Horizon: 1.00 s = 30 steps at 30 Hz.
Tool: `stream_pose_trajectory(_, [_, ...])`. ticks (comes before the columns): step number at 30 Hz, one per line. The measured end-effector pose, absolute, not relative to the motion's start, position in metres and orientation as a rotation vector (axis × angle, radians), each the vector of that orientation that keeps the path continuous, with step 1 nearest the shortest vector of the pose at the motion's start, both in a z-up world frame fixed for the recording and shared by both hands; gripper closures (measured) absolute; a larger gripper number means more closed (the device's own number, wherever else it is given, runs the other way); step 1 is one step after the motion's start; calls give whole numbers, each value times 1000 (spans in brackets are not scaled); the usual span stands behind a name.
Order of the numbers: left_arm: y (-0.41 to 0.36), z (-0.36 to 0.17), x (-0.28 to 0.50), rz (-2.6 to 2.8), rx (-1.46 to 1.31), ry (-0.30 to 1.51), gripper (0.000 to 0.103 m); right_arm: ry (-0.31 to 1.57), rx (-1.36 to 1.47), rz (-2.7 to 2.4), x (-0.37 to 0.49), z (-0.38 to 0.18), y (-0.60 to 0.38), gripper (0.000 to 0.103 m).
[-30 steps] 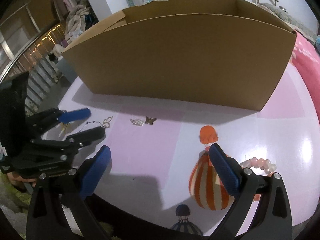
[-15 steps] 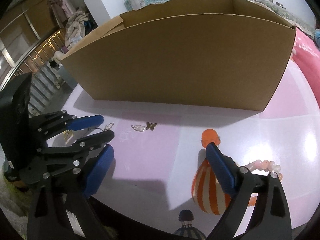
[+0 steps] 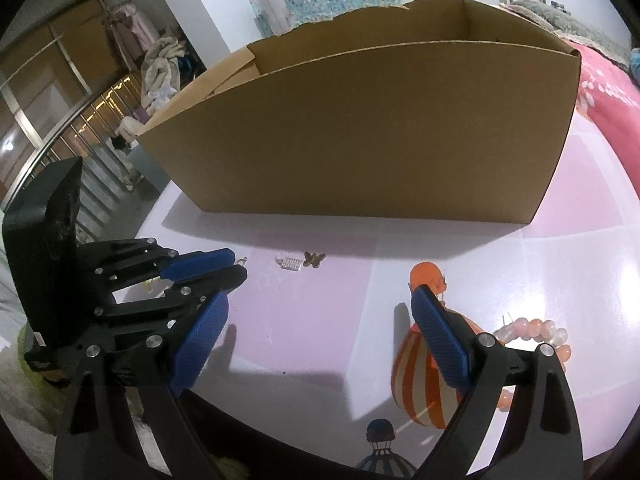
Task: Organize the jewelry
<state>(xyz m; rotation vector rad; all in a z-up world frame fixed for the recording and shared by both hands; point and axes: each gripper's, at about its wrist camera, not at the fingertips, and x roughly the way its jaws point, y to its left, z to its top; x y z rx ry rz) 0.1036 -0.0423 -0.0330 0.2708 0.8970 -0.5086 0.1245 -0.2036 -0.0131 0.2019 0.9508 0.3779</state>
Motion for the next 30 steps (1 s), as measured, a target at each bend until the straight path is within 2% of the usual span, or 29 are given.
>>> stream_pose_trajectory(18, [-37, -24, 97, -493, 238, 876, 88, 921, 222, 359, 121, -9, -215, 13])
stream_pose_trajectory(30, [-9, -20, 94, -422, 150, 856, 88, 922, 187, 336, 125, -5, -214, 28])
